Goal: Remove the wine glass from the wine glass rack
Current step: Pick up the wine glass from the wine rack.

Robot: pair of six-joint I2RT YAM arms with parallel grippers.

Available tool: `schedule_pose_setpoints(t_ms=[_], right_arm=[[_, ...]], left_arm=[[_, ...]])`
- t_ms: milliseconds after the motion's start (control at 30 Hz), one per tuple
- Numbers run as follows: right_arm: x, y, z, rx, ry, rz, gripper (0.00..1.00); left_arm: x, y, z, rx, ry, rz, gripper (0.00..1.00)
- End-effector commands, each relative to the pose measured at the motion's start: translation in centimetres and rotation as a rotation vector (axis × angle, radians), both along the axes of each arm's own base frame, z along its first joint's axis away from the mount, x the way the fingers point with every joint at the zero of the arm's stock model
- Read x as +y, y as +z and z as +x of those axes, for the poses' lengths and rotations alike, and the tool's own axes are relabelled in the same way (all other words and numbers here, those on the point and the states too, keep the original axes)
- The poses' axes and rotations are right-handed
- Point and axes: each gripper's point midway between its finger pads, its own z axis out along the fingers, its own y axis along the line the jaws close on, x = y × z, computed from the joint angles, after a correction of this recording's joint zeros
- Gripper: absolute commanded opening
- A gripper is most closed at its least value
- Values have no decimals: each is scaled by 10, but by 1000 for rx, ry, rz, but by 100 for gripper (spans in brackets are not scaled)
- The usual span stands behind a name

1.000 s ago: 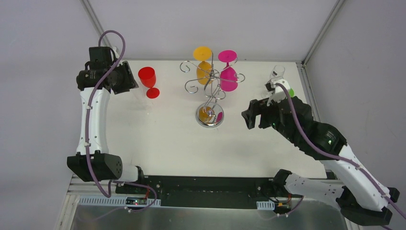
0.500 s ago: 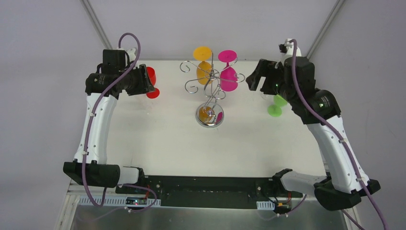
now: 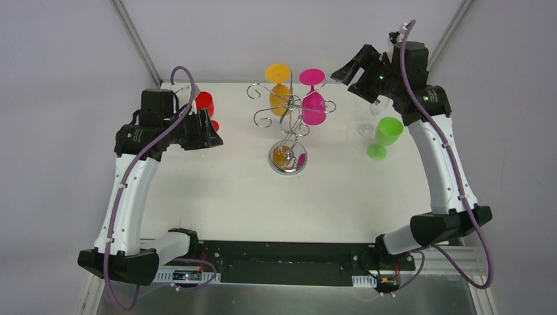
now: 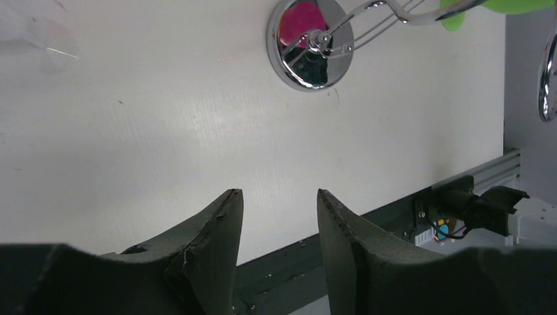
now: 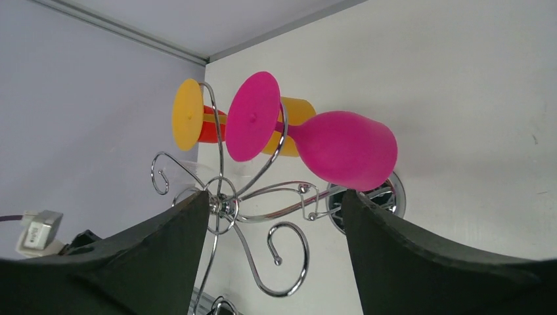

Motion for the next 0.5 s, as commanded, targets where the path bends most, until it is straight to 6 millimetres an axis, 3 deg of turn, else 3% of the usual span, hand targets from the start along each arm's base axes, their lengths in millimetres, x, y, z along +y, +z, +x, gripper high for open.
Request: schedule_pose_setpoints(t_ms=[0, 467], right_arm=[[20, 37, 13, -65, 87, 132, 76], [41, 29, 62, -44, 142, 213, 57]], left_arm=[[-24, 1, -17, 6, -97, -104, 47], [-24, -14, -35, 6, -117, -95, 49]])
